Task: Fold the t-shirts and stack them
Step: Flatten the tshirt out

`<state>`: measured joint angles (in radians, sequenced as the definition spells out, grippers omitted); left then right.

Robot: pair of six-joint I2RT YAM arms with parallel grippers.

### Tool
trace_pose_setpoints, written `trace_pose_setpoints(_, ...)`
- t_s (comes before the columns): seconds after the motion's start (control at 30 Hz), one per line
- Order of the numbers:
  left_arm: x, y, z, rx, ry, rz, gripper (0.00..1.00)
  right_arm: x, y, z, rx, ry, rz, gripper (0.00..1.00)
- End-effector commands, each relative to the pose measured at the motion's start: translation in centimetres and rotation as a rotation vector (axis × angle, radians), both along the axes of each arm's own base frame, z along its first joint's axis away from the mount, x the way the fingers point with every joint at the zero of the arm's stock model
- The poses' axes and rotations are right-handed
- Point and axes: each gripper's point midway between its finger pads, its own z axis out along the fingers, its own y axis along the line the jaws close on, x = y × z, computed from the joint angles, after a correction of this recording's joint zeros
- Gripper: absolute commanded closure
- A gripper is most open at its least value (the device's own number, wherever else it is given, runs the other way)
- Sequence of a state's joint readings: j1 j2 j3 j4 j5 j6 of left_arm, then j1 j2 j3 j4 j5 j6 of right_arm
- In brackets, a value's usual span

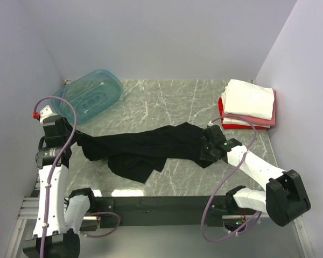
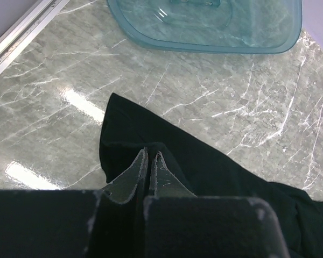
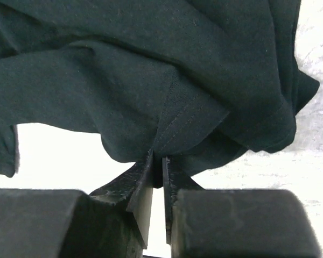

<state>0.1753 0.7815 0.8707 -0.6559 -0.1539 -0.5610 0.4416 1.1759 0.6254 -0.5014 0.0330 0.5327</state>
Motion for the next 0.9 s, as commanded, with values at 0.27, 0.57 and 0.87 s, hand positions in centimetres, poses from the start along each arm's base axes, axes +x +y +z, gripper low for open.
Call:
trace_pose_setpoints(0.27,0.2,0.7,1.5,0.039,-0.041,0.014,0.99,1.3,0.4,2.7,0.021,-0.092,-0.006,0.98)
trace_pose_setpoints(0.57,0.1,0.7,1.4,0.042,-0.039,0.012,0.99,1.2,0.4,3.7,0.033,-0.116,-0.003,0.75)
trace_pose_setpoints(0.87,0.1,0.8,1.2,0.044,-0.035,0.015,0.99,0.6,0.1,2.8,0.011,-0.078,0.017,0.69)
